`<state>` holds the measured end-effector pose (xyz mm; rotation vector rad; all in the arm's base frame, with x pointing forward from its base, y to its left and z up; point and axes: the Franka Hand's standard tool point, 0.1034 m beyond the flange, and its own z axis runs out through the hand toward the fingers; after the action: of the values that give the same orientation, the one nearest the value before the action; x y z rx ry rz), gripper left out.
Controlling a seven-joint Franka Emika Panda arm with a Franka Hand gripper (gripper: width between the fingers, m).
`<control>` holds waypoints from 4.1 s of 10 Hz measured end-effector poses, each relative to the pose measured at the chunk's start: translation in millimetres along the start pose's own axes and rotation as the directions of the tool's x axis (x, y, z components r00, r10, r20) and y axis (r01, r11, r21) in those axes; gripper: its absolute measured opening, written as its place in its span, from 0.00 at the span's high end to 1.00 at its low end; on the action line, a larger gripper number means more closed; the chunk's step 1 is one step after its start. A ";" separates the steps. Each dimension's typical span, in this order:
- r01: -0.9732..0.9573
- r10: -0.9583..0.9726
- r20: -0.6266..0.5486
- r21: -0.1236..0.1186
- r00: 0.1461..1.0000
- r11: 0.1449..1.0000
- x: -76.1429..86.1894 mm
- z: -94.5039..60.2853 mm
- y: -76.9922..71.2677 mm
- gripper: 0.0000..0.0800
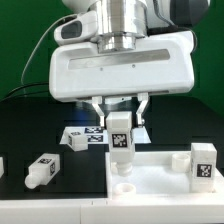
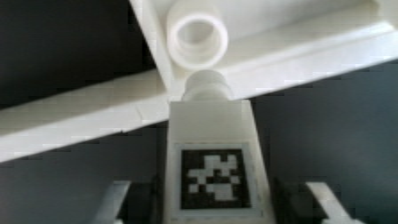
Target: Assemble square table
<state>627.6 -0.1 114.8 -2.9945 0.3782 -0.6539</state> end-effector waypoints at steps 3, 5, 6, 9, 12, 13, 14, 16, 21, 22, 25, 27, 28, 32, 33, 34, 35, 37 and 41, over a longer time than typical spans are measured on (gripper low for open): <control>0.020 -0.020 -0.001 -0.015 1.000 1.000 -11.2 13.1 0.0 0.64; 0.018 -0.018 0.005 -0.021 1.000 1.000 -14.0 17.1 3.5 0.64; 0.017 -0.017 0.006 -0.023 1.000 1.000 -14.5 18.4 5.2 0.64; 0.022 -0.022 0.005 -0.032 1.000 0.999 -20.5 26.6 6.5 0.64; 0.031 -0.035 -0.077 -0.050 0.996 0.998 -17.5 28.6 4.0 0.64; 0.034 -0.039 -0.092 -0.053 0.995 0.998 -18.2 28.3 3.5 0.64; 0.034 -0.039 -0.094 -0.054 0.995 0.998 -18.0 28.2 3.6 0.64; 0.032 -0.036 -0.064 -0.048 0.997 0.998 -20.1 29.8 2.7 0.50; 0.011 -0.014 0.278 0.013 0.961 1.000 5.5 25.6 2.4 0.20; 0.004 -0.010 0.339 0.021 0.941 1.000 12.9 26.1 5.8 0.19; -0.035 0.018 0.533 0.022 0.846 0.999 11.7 27.5 15.3 0.19; -0.038 0.024 0.498 0.017 0.867 0.999 20.1 31.0 14.8 0.19; -0.053 0.041 0.498 0.009 0.866 0.999 20.2 31.1 15.4 0.19; -0.282 0.306 0.482 -0.124 0.821 0.952 20.0 31.6 16.2 0.65; -0.352 0.388 0.468 -0.167 0.794 0.921 20.1 31.4 17.0 0.65; -0.454 0.510 0.421 -0.233 0.750 0.860 18.6 29.6 15.7 0.65; -0.585 0.658 0.363 -0.302 0.659 0.753 13.8 27.5 14.8 0.65; -0.763 0.837 0.221 -0.343 0.500 0.547 8.1 25.1 13.8 0.65; -0.900 0.958 0.096 -0.328 0.270 0.287 3.3 23.7 20.9 0.65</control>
Offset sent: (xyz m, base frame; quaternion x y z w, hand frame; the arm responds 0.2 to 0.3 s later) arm -0.0044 0.0018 -0.0141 -0.0070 0.0173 -0.0028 0.9998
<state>635.6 -21.2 92.4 -2.1963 2.0718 -0.0127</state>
